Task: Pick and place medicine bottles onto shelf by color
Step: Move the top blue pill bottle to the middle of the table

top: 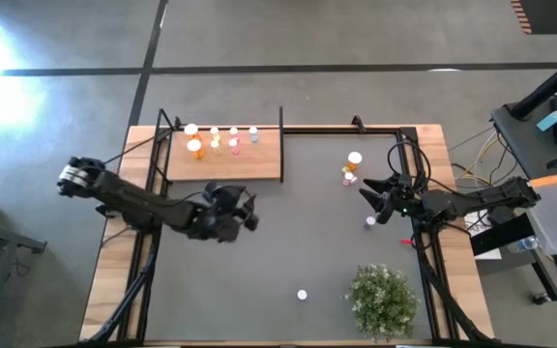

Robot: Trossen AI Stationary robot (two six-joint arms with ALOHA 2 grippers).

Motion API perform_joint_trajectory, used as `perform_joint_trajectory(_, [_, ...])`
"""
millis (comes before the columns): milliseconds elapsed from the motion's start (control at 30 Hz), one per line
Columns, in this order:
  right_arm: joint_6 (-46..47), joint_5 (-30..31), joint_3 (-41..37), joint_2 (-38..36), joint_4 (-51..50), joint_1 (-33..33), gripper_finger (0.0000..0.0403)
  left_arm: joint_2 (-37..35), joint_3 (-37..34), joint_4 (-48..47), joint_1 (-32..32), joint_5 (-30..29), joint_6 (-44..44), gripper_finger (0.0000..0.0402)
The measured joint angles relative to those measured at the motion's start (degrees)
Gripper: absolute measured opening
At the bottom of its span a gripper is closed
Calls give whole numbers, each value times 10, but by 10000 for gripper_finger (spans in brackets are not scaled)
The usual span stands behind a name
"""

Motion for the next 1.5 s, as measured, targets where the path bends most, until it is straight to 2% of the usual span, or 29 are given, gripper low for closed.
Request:
perform_joint_trajectory(233, [0, 0, 0, 0, 0, 0, 237, -129, 0, -143, -72, -12, 0, 173])
perform_joint_trajectory(500, [0, 0, 0, 0, 0, 0, 237, -241, -2, -234, -82, -11, -1, 173])
perform_joint_trajectory(833, [0, 0, 0, 0, 0, 0, 237, -298, -4, -287, -82, 4, -2, 173])
perform_joint_trajectory(900, [0, 0, 0, 0, 0, 0, 237, -301, -5, -286, -82, -13, -1, 173])
perform_joint_trajectory(1033, [0, 0, 0, 0, 0, 0, 237, -305, -7, -315, -82, -102, 0, 173])
perform_joint_trajectory(1100, [0, 0, 0, 0, 0, 0, 237, -308, -9, -335, -82, -108, 0, 173])
perform_joint_trajectory(1300, [0, 0, 0, 0, 0, 0, 237, -307, -56, -305, -82, -99, -1, 173])
perform_joint_trajectory(1400, [0, 0, 0, 0, 0, 0, 237, -297, -93, -221, -83, -97, 4, 173])
perform_joint_trajectory(1500, [0, 0, 0, 0, 0, 0, 237, -277, -129, -107, -83, -63, 61, 173])
